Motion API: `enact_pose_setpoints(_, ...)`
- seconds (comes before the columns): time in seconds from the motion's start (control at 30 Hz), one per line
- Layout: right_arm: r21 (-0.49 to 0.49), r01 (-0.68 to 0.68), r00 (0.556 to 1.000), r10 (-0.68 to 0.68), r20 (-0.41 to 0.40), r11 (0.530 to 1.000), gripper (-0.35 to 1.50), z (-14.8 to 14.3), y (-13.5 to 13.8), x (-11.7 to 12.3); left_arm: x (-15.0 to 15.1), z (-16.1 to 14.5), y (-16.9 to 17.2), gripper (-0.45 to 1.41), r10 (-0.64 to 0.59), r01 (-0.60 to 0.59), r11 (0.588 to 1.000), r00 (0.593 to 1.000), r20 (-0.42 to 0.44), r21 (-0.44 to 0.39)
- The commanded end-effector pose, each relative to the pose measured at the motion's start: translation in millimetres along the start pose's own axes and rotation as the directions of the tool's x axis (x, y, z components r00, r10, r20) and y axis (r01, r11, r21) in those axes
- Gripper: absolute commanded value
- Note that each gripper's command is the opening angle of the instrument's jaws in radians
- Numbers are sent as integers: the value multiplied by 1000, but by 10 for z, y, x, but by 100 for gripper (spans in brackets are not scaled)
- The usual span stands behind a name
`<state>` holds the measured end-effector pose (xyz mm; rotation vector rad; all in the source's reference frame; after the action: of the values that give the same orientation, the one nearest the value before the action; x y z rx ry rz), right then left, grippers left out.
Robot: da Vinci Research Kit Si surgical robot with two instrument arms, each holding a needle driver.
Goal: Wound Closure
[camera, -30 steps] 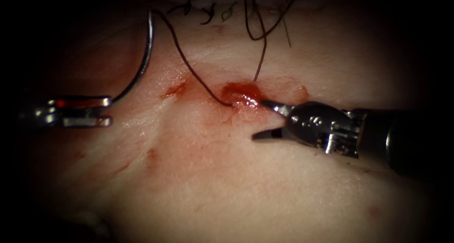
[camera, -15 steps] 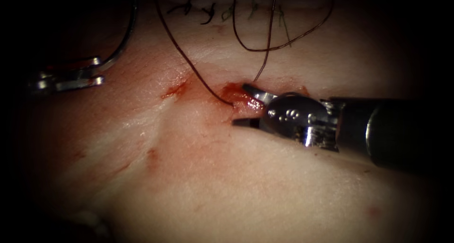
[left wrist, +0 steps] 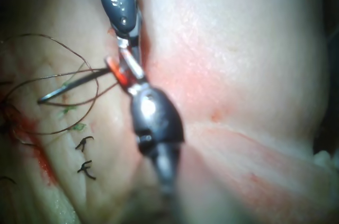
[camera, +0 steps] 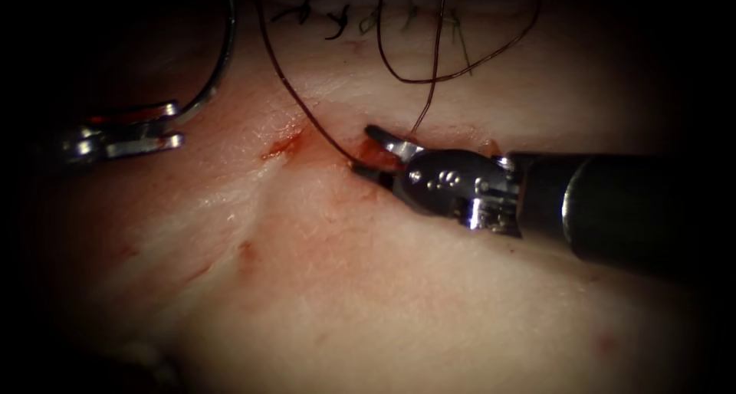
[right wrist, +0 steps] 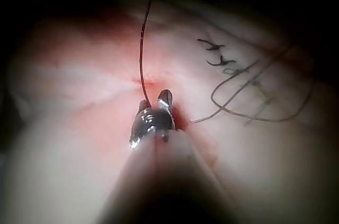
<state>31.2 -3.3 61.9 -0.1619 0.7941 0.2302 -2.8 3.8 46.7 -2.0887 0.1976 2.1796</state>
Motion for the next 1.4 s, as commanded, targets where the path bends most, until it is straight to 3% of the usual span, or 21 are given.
enact_pose_setpoints(0.03,14,6,1000,-6,2,1000,-35,11,-11,-4,-7,6,4,-45,0,0,1000,1000,-1,-4)
enact_pose_setpoints(0.23,39,26,999,-27,36,999,-35,11,-24,-14,-8,4,5,-45,1,-1,1000,1000,-3,-10)
enact_pose_setpoints(0.33,54,22,998,-25,55,998,-35,4,-48,-15,-8,3,5,-45,1,-1,1000,1000,-4,-11)
enact_pose_setpoints(0.43,82,-3,998,-2,63,997,-35,-9,-80,-1,-9,3,7,-45,3,-3,1000,1000,-1,-13)
enact_pose_setpoints(0.63,111,-18,998,11,66,994,-35,-21,-106,29,-12,7,15,-45,16,-16,1000,1000,-2,-21)
enact_pose_setpoints(0.77,122,-29,997,20,70,992,-35,-26,-117,45,-15,13,21,-45,17,-17,999,1000,-2,-27)
enact_pose_setpoints(0.9,104,-35,996,26,89,994,-35,-27,-107,44,-16,15,22,-45,12,-12,1000,1000,-4,-28)
enact_pose_setpoints(0.97,66,-40,994,33,100,997,49,-27,-98,42,-16,14,21,-45,12,-12,1000,1000,-4,-28)
enact_pose_setpoints(1.03,-28,-62,995,64,74,998,116,-28,-87,37,-16,14,21,-45,12,-12,999,1000,-5,-29)
enact_pose_setpoints(1.13,-99,-79,995,84,49,992,141,-31,-69,31,-17,13,20,-45,12,-12,999,1000,-6,-30)
enact_pose_setpoints(1.4,-142,-89,992,100,72,986,146,-19,-41,12,-18,15,22,-45,14,-14,999,1000,-2,-30)
